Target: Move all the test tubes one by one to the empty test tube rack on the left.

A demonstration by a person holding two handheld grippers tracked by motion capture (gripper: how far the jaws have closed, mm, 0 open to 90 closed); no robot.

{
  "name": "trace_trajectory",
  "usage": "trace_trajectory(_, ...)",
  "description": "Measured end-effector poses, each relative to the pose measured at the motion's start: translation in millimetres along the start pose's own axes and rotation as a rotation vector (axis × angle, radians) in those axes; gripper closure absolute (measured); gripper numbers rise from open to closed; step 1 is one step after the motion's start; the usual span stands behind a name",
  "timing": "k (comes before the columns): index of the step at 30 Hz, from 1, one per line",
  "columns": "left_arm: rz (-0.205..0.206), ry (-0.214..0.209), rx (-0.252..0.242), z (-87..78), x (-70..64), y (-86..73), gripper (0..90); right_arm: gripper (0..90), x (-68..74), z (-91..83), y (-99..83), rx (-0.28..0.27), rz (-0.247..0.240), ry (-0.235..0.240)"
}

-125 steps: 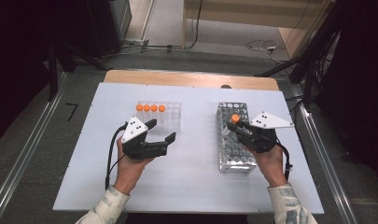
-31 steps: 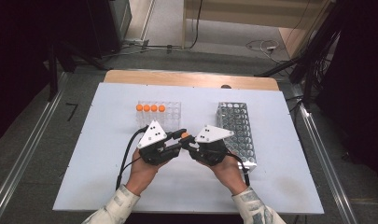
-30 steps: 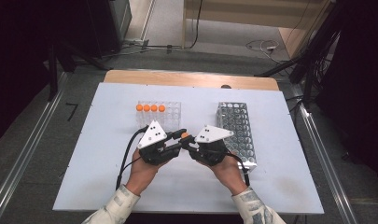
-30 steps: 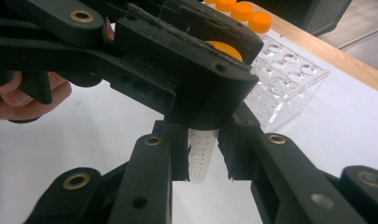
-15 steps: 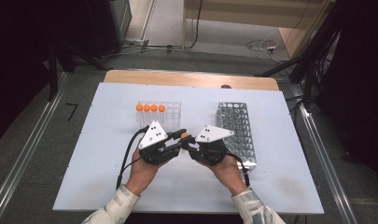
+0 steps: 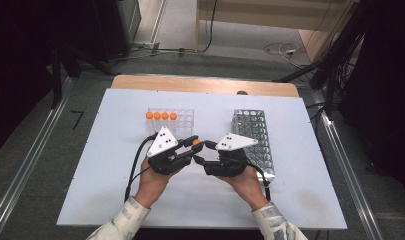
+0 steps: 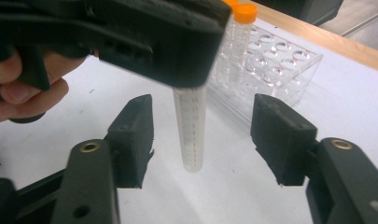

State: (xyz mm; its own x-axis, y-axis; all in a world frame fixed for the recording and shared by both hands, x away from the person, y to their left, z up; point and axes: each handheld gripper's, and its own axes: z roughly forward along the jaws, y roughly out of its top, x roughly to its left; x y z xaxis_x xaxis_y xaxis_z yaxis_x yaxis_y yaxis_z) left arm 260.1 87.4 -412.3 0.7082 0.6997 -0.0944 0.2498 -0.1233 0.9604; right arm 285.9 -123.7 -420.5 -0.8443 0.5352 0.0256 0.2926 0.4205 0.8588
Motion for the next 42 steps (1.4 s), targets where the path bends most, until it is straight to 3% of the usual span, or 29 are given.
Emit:
trace_trajectory(9,-0.018,0.023,-0.019,-2.2,7.9,7.2,70.2,29.9,-8.4,-23.8,-14.9,-0.001,0.038,-0.018)
trace_trajectory(21,-0.034,0.074,-0.031,2.1,25.2,19.6,70.2,27.1,-30.9,-65.7,-43.9,-0.01,0.096,-0.103)
trace_trajectory(31,-0.045,0.097,-0.032,4.3,37.3,22.5,70.2,26.5,-48.8,-93.0,-57.1,-0.033,0.136,-0.159)
trace_trajectory(42,-0.059,0.141,-0.033,16.5,56.5,30.0,70.2,26.8,-56.2,-104.0,-62.6,-0.045,0.157,-0.181)
